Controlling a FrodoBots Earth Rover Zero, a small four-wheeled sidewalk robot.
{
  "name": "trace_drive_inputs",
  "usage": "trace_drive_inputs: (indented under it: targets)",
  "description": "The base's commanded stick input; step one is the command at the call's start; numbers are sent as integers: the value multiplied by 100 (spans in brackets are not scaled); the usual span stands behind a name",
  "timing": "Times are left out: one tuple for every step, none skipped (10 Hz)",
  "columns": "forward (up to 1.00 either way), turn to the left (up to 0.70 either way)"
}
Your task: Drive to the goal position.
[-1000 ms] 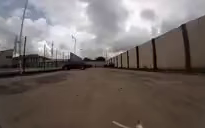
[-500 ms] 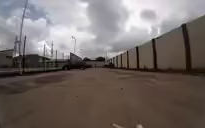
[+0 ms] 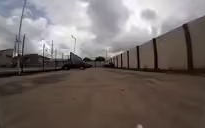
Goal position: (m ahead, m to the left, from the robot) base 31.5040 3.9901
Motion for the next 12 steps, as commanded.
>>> trace_drive_inputs:
  targets:
    - [30, 0]
    - [30, 0]
    - [30, 0]
    - [30, 0]
    - [30, 0]
    - [30, 0]
    - [30, 0]
    - [30, 0]
    - [30, 0]
    - [30, 0]
    - [30, 0]
    - [30, 0]
